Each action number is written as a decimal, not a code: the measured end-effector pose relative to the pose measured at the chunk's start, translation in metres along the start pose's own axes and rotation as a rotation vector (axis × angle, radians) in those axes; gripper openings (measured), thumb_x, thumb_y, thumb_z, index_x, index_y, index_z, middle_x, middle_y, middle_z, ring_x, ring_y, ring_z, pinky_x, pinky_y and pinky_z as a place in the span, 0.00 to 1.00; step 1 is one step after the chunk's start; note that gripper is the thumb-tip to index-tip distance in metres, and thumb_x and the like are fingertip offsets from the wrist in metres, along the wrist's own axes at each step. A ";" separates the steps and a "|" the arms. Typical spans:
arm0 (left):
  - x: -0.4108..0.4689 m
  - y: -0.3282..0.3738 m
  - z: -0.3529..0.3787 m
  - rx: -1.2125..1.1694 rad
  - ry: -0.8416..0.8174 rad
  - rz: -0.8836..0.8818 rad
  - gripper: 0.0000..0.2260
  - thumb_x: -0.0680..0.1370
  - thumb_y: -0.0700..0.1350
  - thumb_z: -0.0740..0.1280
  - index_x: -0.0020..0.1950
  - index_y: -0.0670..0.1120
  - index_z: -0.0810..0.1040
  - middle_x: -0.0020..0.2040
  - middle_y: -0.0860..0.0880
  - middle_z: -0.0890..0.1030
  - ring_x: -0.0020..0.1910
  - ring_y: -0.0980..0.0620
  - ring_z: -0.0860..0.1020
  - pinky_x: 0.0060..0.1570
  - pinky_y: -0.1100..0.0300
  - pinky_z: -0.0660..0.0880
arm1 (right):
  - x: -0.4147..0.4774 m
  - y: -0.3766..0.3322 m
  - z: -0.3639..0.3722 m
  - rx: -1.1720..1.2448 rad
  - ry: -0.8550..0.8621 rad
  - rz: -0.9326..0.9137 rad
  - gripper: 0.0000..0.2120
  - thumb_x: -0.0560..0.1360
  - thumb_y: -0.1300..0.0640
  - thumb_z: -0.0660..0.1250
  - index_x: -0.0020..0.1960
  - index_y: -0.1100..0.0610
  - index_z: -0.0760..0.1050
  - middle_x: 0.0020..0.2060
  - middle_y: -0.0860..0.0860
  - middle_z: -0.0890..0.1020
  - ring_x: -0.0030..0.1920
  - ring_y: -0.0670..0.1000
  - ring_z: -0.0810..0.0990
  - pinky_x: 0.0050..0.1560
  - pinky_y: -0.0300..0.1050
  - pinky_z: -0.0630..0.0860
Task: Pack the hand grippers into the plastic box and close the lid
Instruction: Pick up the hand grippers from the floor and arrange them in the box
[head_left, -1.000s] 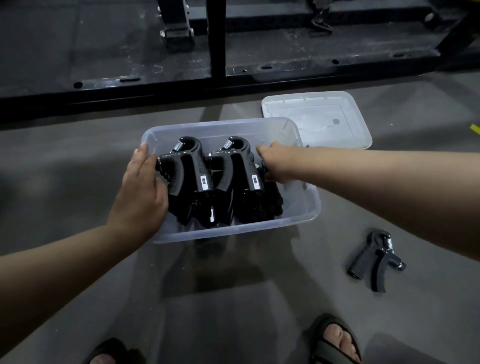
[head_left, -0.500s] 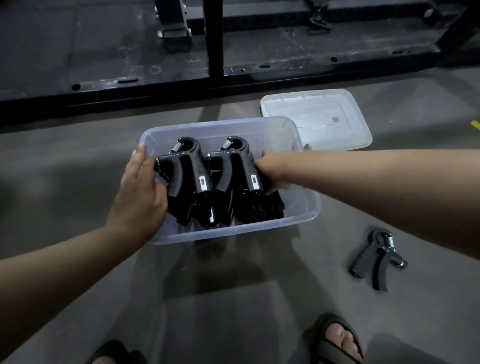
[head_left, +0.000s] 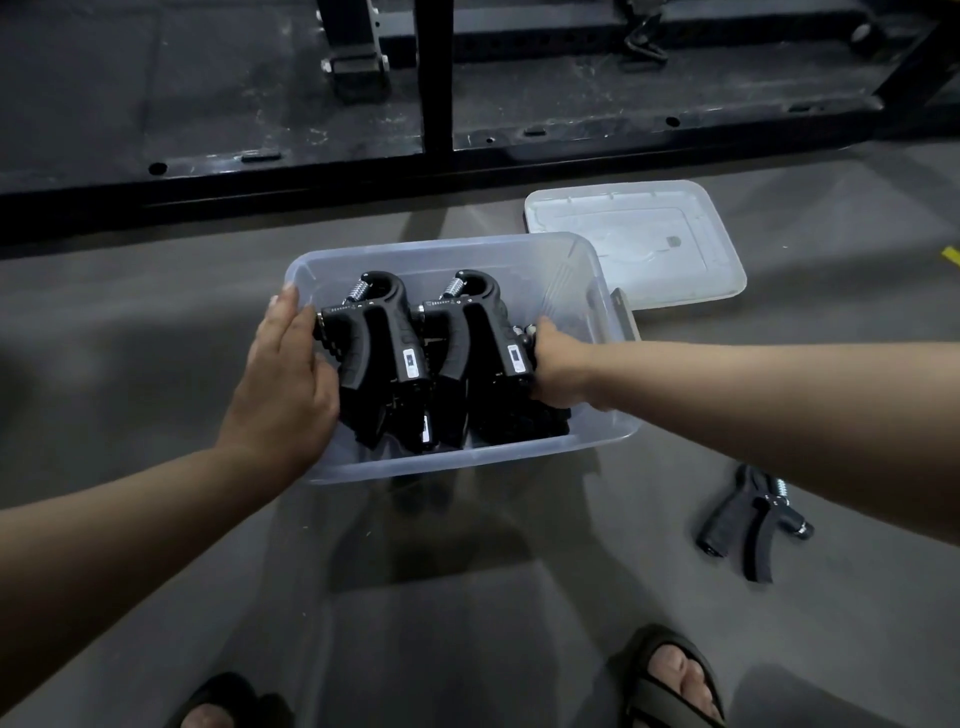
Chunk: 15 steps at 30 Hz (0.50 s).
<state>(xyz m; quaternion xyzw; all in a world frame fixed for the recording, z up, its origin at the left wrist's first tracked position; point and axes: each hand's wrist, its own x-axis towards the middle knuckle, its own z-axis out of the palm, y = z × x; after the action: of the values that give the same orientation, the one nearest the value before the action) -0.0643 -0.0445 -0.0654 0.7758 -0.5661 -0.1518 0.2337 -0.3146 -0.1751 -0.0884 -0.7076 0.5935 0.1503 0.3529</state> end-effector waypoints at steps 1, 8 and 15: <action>-0.001 0.000 0.000 0.000 -0.003 0.001 0.24 0.80 0.39 0.56 0.77 0.43 0.60 0.79 0.48 0.53 0.78 0.51 0.50 0.74 0.58 0.48 | -0.006 0.001 -0.001 0.095 -0.041 0.056 0.37 0.75 0.55 0.65 0.78 0.56 0.50 0.60 0.59 0.73 0.48 0.56 0.71 0.42 0.52 0.76; 0.000 -0.002 0.000 0.000 -0.005 0.016 0.23 0.80 0.39 0.56 0.76 0.41 0.61 0.79 0.46 0.53 0.78 0.50 0.50 0.75 0.57 0.49 | -0.031 -0.019 -0.014 0.875 -0.035 -0.006 0.21 0.81 0.41 0.53 0.51 0.53 0.79 0.46 0.49 0.85 0.46 0.47 0.82 0.40 0.36 0.79; -0.002 0.002 -0.002 0.004 0.001 0.012 0.23 0.80 0.39 0.56 0.76 0.42 0.61 0.79 0.46 0.54 0.78 0.49 0.51 0.73 0.59 0.49 | -0.034 -0.042 -0.007 0.923 -0.163 -0.062 0.27 0.70 0.43 0.61 0.69 0.31 0.64 0.67 0.52 0.76 0.63 0.58 0.77 0.64 0.63 0.73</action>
<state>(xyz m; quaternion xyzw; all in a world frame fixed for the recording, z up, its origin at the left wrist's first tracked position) -0.0657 -0.0431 -0.0628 0.7728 -0.5711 -0.1489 0.2333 -0.2848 -0.1530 -0.0490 -0.4798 0.5472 -0.0850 0.6806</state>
